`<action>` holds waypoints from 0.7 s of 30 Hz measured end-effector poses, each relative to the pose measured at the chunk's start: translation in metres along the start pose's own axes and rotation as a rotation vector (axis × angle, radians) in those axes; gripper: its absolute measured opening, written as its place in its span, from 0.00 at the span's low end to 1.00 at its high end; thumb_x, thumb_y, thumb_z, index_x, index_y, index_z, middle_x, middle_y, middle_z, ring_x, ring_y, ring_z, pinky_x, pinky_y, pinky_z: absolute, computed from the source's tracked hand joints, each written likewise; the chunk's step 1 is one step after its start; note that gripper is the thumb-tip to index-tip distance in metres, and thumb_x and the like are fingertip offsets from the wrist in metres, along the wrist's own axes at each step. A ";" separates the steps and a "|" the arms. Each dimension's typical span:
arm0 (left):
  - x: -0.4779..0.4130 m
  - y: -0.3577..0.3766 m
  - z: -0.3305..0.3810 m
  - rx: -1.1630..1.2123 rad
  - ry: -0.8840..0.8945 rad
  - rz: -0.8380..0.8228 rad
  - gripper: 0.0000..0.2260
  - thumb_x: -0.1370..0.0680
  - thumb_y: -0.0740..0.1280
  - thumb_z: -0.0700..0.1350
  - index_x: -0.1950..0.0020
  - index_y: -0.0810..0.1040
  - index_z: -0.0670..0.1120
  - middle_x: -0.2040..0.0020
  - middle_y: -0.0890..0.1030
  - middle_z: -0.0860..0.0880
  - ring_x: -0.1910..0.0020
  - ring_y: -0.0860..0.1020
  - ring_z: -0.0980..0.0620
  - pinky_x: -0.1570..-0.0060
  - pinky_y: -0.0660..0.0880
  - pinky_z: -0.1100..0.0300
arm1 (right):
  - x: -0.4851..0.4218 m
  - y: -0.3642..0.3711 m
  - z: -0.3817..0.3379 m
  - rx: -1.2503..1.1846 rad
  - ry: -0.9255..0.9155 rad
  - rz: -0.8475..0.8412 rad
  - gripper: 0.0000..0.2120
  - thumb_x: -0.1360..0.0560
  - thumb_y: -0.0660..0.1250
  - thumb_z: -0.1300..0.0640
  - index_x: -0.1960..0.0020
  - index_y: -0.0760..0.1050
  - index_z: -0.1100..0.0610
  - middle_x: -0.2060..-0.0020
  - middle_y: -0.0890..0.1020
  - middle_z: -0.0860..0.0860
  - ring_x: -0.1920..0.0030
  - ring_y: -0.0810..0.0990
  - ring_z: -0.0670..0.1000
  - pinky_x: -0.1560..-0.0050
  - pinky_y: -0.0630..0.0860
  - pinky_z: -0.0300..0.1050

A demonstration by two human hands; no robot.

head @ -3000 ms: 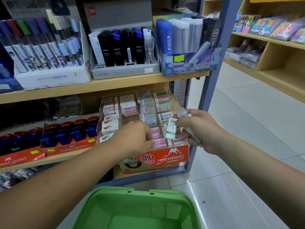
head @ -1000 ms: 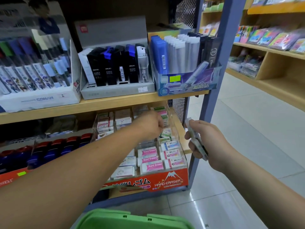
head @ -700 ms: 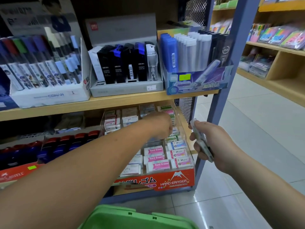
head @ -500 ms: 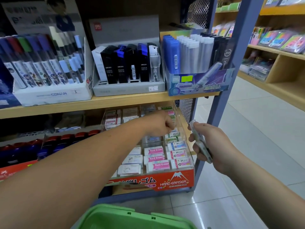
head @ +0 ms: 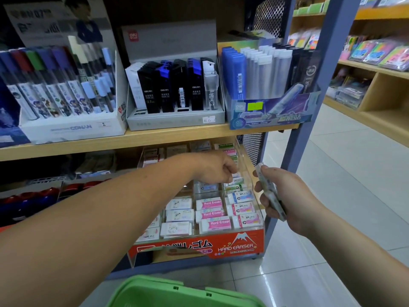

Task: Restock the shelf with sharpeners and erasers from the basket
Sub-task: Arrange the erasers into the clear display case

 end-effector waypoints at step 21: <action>-0.001 0.003 0.002 -0.003 0.020 0.015 0.24 0.19 0.61 0.34 0.26 0.76 0.52 0.30 0.79 0.51 0.32 0.77 0.51 0.30 0.74 0.50 | 0.001 0.005 0.001 0.024 -0.015 -0.021 0.17 0.15 0.63 0.45 0.44 0.77 0.59 0.70 0.80 0.53 0.75 0.75 0.49 0.74 0.70 0.40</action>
Point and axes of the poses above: each hand's wrist, its own x-axis away from the middle knuckle, its own y-axis out of the palm, z = x × y, the point moved 8 cm from there along -x, towards the middle knuckle
